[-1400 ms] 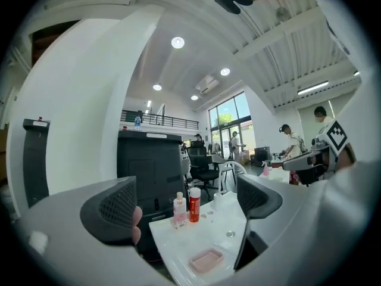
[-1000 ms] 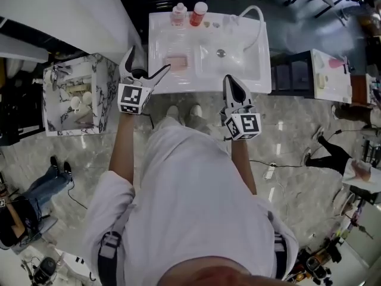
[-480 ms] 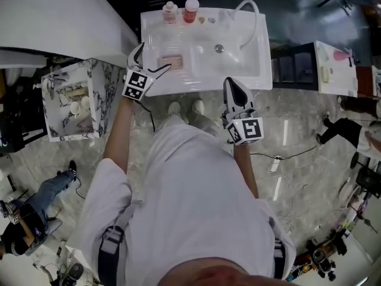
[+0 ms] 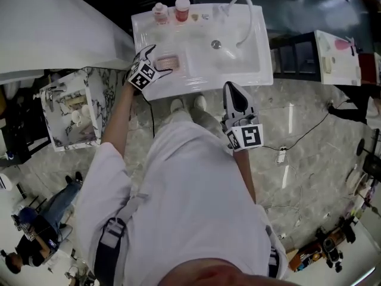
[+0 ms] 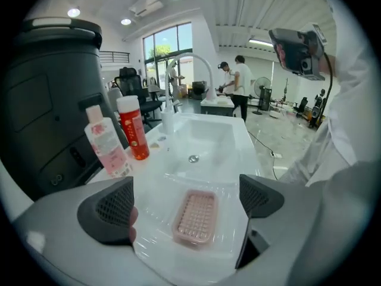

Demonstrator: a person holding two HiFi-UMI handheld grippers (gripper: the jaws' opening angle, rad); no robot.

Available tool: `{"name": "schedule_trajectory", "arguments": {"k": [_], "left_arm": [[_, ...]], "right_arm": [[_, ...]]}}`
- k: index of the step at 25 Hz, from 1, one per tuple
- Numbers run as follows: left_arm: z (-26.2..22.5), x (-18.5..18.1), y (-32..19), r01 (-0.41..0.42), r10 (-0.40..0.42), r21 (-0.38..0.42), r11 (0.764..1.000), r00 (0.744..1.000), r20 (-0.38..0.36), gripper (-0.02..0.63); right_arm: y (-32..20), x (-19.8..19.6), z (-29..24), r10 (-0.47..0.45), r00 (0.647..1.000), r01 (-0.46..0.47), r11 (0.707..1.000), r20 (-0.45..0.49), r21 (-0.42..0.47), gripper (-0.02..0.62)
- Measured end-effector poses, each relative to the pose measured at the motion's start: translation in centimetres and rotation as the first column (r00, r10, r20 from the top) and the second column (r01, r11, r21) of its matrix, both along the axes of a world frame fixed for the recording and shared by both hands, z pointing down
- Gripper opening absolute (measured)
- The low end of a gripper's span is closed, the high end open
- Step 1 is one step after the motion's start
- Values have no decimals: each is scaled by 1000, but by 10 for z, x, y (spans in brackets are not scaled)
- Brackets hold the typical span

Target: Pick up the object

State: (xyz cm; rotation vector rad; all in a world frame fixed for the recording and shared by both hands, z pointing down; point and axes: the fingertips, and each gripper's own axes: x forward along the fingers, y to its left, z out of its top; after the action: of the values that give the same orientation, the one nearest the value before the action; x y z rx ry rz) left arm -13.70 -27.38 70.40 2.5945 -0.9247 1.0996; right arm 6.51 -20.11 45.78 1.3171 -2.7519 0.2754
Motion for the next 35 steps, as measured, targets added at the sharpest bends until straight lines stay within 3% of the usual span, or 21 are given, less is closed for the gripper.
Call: {"name": "schedule_trajectory", "arguments": {"k": [5, 10, 16, 25, 29, 35], "left_arm": [[46, 9, 3, -140, 153, -143, 980, 985, 83, 538], [84, 18, 8, -267, 315, -283, 921, 939, 136, 538], [120, 23, 10, -327, 427, -404, 854, 885, 187, 537], [149, 27, 19, -350, 508, -508, 787, 835, 211, 529], [155, 29, 16, -349, 520, -524, 777, 825, 221, 516], [160, 30, 16, -325, 501, -542, 775, 839, 212, 494]], "right_arm": [[1, 10, 7, 62, 998, -62, 998, -14, -20, 2], [2, 22, 16, 128, 991, -129, 990, -25, -52, 2], [1, 42, 24, 208, 978, -210, 974, -34, -80, 2], [-8, 64, 30, 275, 961, -276, 956, -31, -97, 2], [-11, 68, 33, 282, 959, -284, 953, -35, -106, 2], [-13, 75, 36, 294, 955, -296, 948, -34, -118, 2]]}}
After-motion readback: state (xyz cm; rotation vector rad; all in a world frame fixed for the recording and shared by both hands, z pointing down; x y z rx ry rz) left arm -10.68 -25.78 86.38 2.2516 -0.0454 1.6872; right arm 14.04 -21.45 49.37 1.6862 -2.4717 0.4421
